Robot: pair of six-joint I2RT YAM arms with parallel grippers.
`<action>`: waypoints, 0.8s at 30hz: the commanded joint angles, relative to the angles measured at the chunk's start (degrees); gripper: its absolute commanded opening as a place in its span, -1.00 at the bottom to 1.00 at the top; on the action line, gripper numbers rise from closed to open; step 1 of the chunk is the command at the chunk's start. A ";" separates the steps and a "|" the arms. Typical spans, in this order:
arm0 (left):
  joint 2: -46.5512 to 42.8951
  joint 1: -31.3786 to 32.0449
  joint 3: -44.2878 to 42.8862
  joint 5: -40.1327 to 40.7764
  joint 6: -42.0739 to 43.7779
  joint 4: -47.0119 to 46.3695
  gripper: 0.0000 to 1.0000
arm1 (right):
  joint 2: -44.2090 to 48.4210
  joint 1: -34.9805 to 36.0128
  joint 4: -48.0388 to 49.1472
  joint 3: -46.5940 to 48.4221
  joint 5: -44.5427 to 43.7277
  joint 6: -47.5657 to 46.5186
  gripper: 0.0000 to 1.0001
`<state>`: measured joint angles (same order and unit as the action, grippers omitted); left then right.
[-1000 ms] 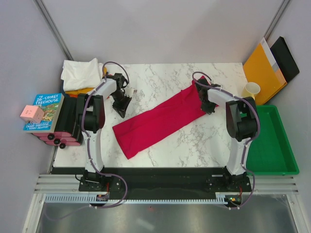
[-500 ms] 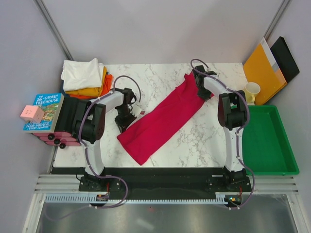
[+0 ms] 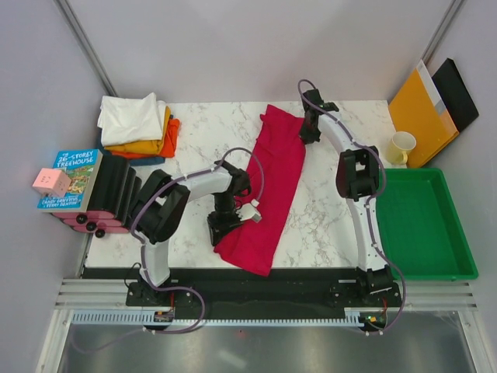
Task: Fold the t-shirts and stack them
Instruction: Rotate the tshirt 90 degrees
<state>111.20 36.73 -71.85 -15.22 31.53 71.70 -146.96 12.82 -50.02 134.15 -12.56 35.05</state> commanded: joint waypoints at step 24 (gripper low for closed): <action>-1.95 -5.07 -25.68 -2.87 -1.56 9.06 -0.40 | 24.68 0.63 11.78 -15.47 2.70 -1.56 -0.11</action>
<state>115.31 39.20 -87.44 -17.96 30.00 76.18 -134.50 13.93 -41.36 121.34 -6.59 34.04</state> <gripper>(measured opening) 0.267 0.411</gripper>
